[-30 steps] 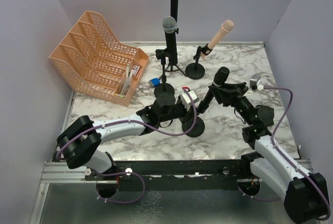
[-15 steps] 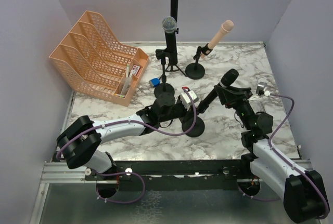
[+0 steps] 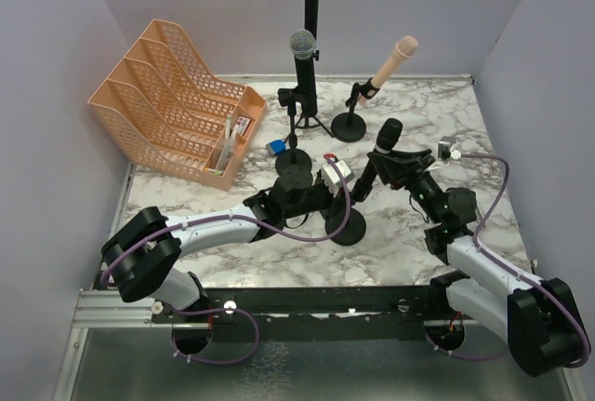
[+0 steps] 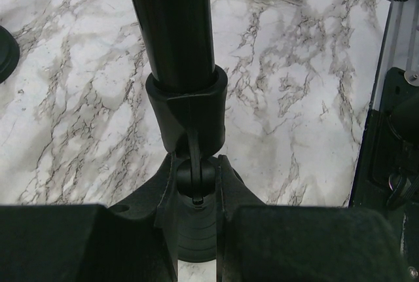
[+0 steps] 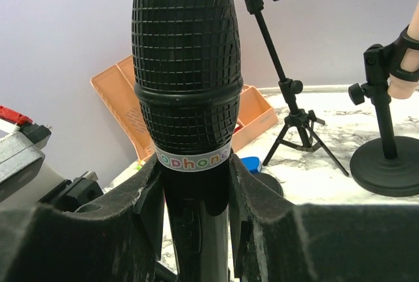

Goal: Attach the microphones to the stand

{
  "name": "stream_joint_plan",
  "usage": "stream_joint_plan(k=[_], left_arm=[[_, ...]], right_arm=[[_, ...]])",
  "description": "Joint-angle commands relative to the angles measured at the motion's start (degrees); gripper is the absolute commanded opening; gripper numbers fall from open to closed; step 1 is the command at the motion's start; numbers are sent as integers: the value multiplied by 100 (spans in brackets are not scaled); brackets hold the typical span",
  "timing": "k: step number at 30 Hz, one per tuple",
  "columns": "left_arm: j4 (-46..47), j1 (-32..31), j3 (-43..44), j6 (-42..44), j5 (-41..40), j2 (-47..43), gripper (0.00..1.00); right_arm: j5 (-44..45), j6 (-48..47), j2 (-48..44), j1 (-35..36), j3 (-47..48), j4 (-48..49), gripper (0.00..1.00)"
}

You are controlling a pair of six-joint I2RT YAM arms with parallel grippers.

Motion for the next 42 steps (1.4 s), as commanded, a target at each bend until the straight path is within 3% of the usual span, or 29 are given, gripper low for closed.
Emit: stream_joint_plan(k=[1, 32, 39, 42], left_arm=[[58, 31, -74, -228, -290, 111, 0], [84, 29, -78, -252, -274, 120, 0], [84, 31, -91, -232, -288, 98, 0], [76, 31, -104, -215, -307, 78, 0]], right_arm=[[-968, -391, 559, 578, -701, -2036, 1], [714, -862, 2381, 1954, -1565, 1138, 1], [1079, -1062, 2010, 2047, -1553, 1013, 1], [1155, -1247, 1263, 2049, -1416, 304, 1]])
